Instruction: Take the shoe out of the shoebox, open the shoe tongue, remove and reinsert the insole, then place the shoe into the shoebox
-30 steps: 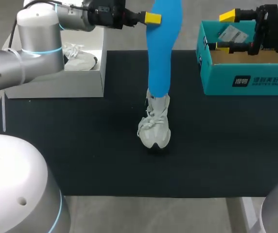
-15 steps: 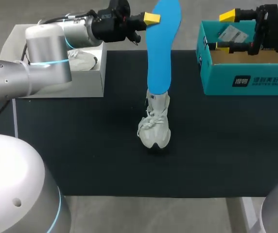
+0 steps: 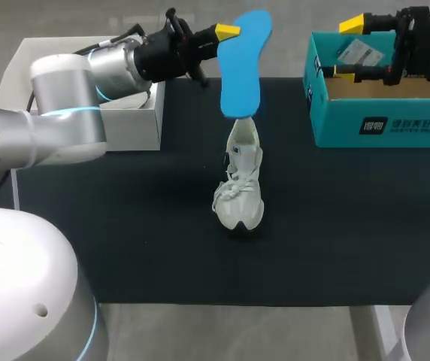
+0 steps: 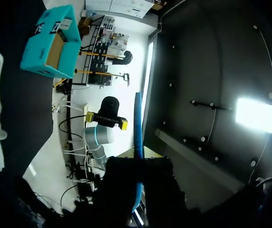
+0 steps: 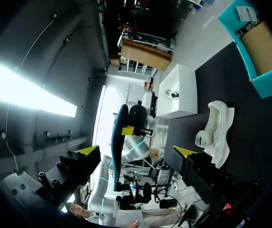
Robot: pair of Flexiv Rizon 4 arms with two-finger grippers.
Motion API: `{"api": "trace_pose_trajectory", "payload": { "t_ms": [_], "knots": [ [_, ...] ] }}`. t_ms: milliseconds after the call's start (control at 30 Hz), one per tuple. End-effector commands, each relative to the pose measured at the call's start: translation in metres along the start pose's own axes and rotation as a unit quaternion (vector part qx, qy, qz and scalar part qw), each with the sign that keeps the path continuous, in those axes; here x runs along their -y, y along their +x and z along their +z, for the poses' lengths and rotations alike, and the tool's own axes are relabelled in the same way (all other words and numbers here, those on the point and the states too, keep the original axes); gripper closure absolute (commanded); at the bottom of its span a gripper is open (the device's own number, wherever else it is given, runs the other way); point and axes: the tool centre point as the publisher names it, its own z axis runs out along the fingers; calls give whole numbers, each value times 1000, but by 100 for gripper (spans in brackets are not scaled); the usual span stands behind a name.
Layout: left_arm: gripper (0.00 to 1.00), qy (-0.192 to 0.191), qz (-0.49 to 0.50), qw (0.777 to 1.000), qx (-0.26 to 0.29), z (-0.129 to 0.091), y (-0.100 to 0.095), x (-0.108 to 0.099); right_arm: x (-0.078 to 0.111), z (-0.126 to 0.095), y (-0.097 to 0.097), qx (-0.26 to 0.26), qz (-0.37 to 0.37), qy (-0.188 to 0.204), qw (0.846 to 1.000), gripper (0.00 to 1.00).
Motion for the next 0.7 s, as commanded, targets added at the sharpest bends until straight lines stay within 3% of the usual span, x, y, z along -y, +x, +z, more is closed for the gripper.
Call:
{"api": "trace_pose_trajectory", "payload": {
  "t_ms": [33, 233, 300, 333, 700],
  "knots": [
    [100, 262, -321, 907, 79, 3, 10, -4, -1, 1, 0, 1, 0, 0, 1000, 0],
    [100, 235, -275, 926, 106, 4, 15, 1, -1, 1, 0, 1, 0, 0, 1000, 0],
    [100, 222, -279, 930, 88, 6, 13, 1, -1, 1, 0, 1, 0, 0, 1000, 0],
    [100, 219, -317, 922, 39, 8, 12, 0, -1, 1, 0, 1, 0, 0, 1000, 0],
    [100, 219, -317, 922, 39, 8, 12, 0, -1, 1, 0, 1, 0, 0, 1000, 0]
  ]
}}
